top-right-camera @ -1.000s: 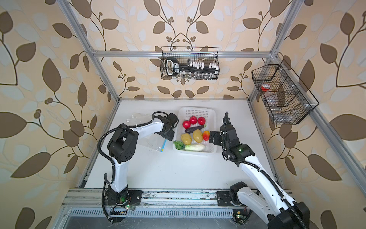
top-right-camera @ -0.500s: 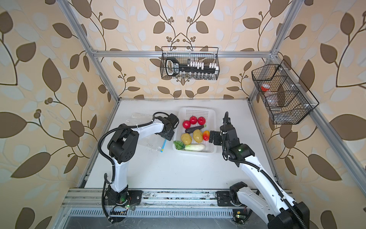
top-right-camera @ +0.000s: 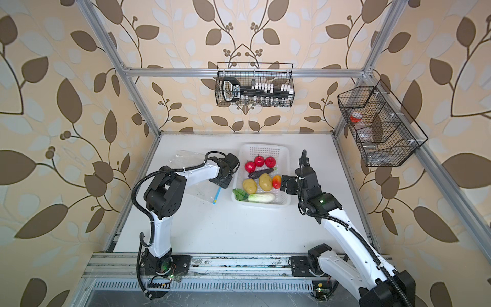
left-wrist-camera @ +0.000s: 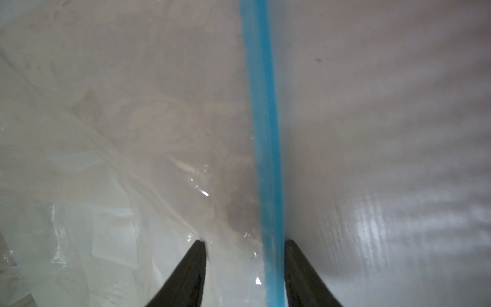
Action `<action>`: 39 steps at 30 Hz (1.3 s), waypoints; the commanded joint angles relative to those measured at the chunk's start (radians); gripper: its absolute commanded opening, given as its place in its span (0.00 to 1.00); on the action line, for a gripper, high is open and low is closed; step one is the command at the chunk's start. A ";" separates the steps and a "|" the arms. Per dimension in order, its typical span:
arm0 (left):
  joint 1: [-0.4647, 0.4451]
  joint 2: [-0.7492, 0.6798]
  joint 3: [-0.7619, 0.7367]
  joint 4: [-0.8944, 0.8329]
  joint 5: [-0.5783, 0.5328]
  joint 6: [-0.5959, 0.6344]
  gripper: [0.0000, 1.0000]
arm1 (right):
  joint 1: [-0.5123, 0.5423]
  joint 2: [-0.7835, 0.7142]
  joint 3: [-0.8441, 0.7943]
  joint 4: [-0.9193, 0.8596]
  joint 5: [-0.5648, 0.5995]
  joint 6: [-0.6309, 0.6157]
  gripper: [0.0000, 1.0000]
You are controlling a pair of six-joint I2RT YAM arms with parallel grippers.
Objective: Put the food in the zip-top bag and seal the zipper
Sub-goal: 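Lower the left gripper and pinch the blue zipper edge of the bag, then lift the zipper edge with the left gripper while the right reaches over the basket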
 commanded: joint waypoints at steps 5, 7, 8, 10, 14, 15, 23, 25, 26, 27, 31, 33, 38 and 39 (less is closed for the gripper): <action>0.016 0.018 -0.022 -0.049 0.034 -0.002 0.34 | 0.001 -0.003 -0.006 0.006 0.000 0.015 1.00; 0.019 0.019 -0.023 -0.051 0.040 -0.003 0.29 | 0.002 -0.006 -0.007 0.006 0.000 0.015 1.00; 0.020 0.019 -0.024 -0.052 0.043 -0.003 0.28 | 0.002 -0.004 -0.008 0.006 0.000 0.017 1.00; 0.022 0.019 -0.026 -0.051 0.049 -0.003 0.24 | 0.002 -0.007 -0.009 0.006 0.000 0.019 1.00; 0.024 0.020 -0.026 -0.049 0.056 -0.003 0.20 | 0.002 -0.007 -0.010 0.006 -0.001 0.020 1.00; 0.024 0.019 -0.026 -0.049 0.057 -0.003 0.19 | 0.002 -0.007 -0.011 0.006 -0.002 0.020 1.00; 0.044 0.015 -0.014 -0.067 0.091 -0.002 0.00 | 0.003 -0.016 -0.010 0.002 -0.003 0.024 1.00; 0.055 0.007 0.001 -0.078 0.102 0.003 0.00 | 0.007 -0.021 -0.010 0.000 -0.004 0.026 1.00; 0.062 0.001 0.012 -0.086 0.110 0.004 0.00 | 0.005 -0.021 -0.009 -0.001 -0.005 0.027 1.00; 0.073 -0.009 0.021 -0.094 0.123 0.006 0.00 | 0.004 -0.022 -0.008 -0.001 -0.007 0.029 1.00; 0.126 -0.050 0.064 -0.137 0.177 0.016 0.00 | 0.013 -0.026 -0.006 0.000 -0.018 0.041 1.00; 0.166 -0.070 0.091 -0.166 0.232 0.029 0.00 | 0.024 -0.024 -0.003 0.006 -0.027 0.047 1.00; 0.249 -0.098 0.173 -0.269 0.374 0.067 0.00 | 0.083 -0.003 0.012 0.024 -0.014 0.071 1.00; 0.265 -0.106 0.188 -0.287 0.398 0.069 0.00 | 0.099 0.001 0.016 0.028 -0.008 0.075 1.00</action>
